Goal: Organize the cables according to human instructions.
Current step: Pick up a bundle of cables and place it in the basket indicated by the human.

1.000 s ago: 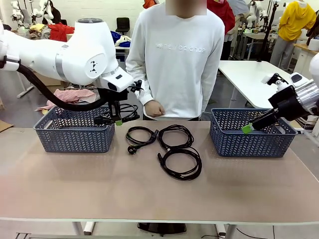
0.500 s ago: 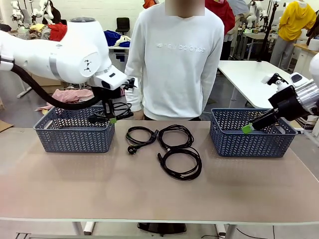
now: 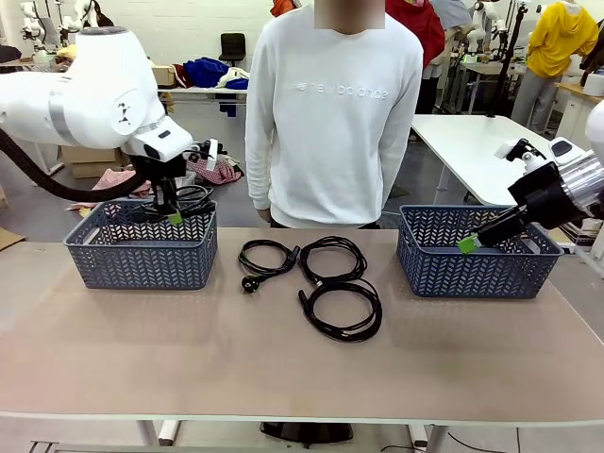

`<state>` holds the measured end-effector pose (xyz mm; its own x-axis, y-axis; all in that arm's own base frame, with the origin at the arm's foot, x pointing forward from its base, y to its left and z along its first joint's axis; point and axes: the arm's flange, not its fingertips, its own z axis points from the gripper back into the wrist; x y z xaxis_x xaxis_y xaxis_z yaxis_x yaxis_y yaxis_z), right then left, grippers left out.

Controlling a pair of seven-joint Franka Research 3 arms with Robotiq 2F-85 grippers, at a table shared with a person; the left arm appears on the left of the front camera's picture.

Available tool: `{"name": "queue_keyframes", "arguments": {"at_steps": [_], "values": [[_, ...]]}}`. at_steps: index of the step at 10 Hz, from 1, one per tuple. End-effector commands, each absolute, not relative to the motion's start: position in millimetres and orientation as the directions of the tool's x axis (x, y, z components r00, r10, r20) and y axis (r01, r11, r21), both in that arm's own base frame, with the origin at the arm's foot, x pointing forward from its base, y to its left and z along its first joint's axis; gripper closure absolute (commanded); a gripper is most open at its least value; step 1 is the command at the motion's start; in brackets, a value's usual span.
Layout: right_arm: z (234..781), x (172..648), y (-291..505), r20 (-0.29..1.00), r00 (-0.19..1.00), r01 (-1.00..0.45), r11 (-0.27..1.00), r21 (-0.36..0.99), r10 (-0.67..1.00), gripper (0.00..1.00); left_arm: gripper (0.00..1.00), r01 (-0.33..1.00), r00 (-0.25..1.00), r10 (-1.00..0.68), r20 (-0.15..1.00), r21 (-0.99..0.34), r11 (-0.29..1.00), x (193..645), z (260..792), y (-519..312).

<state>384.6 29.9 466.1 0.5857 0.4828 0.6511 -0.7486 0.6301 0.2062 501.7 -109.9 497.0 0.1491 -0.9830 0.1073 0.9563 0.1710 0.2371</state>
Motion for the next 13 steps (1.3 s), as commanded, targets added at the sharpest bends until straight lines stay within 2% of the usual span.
{"name": "queue_keyframes", "arguments": {"at_steps": [1, 6, 10, 13], "values": [[466.2, 388.2, 28.3, 0.672, 0.563, -0.765, 0.611, 0.204, 0.48, 0.0, 0.85, 0.958, 0.114, -0.988, 0.1, 0.251, 0.136, 511.7, 488.6, -99.3], [466.2, 388.2, 28.3, 0.672, 0.563, -0.765, 0.611, 0.204, 0.48, 0.0, 0.85, 0.957, 0.106, -0.993, 0.052, 0.266, 0.116, 545.0, 461.1, -95.4], [466.2, 388.2, 28.3, 0.672, 0.563, -0.765, 0.611, 0.204, 0.48, 0.0, 0.85, 0.948, 0.153, -0.988, 0.036, 0.276, 0.157, 557.9, 449.6, -87.1], [466.2, 388.2, 28.3, 0.672, 0.563, -0.765, 0.611, 0.204, 0.48, 0.0, 0.85, 0.957, 0.144, -0.99, 0.01, 0.253, 0.141, 561.4, 444.7, -79.0]]}}
